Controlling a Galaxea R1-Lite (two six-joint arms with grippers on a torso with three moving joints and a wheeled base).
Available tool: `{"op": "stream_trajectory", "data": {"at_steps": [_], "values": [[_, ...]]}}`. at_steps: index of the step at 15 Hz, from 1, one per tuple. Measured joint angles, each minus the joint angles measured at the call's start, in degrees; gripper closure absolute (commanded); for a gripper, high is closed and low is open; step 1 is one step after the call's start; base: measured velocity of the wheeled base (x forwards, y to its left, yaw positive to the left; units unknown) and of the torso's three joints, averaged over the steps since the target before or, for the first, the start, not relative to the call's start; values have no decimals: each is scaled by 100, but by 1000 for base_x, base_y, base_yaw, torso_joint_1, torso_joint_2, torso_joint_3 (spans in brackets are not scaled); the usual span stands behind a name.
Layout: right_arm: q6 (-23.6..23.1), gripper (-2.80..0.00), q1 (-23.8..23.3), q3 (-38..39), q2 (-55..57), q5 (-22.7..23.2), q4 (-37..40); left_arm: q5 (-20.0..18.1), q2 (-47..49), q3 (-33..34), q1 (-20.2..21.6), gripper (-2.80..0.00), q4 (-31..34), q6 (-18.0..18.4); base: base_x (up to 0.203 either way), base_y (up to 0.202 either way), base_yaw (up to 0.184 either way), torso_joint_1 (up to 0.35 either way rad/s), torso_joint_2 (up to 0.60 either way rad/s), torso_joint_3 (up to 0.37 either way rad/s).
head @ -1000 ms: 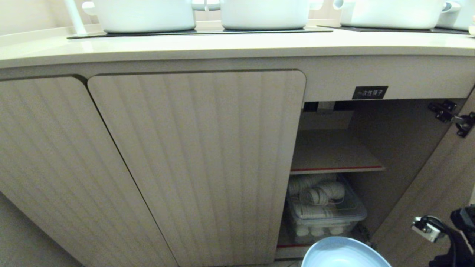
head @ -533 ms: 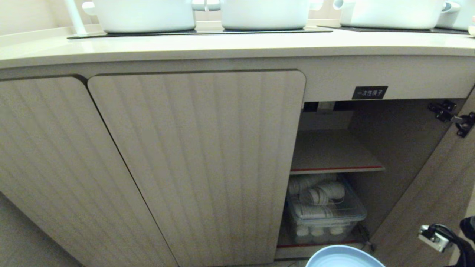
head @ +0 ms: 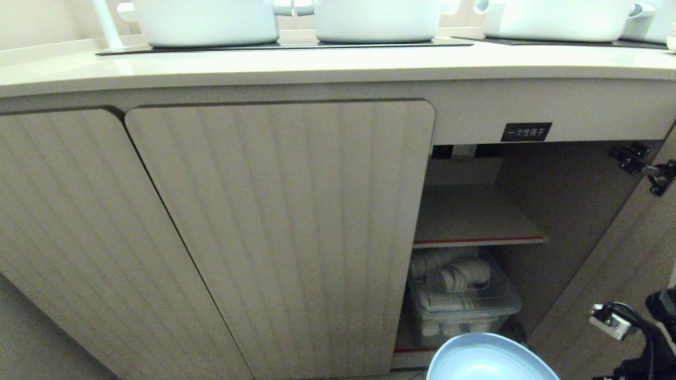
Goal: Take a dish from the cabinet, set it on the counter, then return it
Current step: Place it on the table
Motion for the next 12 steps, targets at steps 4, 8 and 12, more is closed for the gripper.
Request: {"op": "stream_trajectory", "data": {"at_steps": [4, 8, 12], "values": [[2, 0, -5, -50, 45, -8, 1, 5, 0, 0, 0, 0, 0, 0, 0, 0, 0, 0, 0, 0], [2, 0, -2, -51, 97, -9, 4, 0, 0, 0, 0, 0, 0, 2, 0, 0, 0, 0, 0, 0], [13, 0, 0, -92, 125, 6, 17, 2, 0, 0, 0, 0, 0, 0, 0, 0, 0, 0, 0, 0]]}}
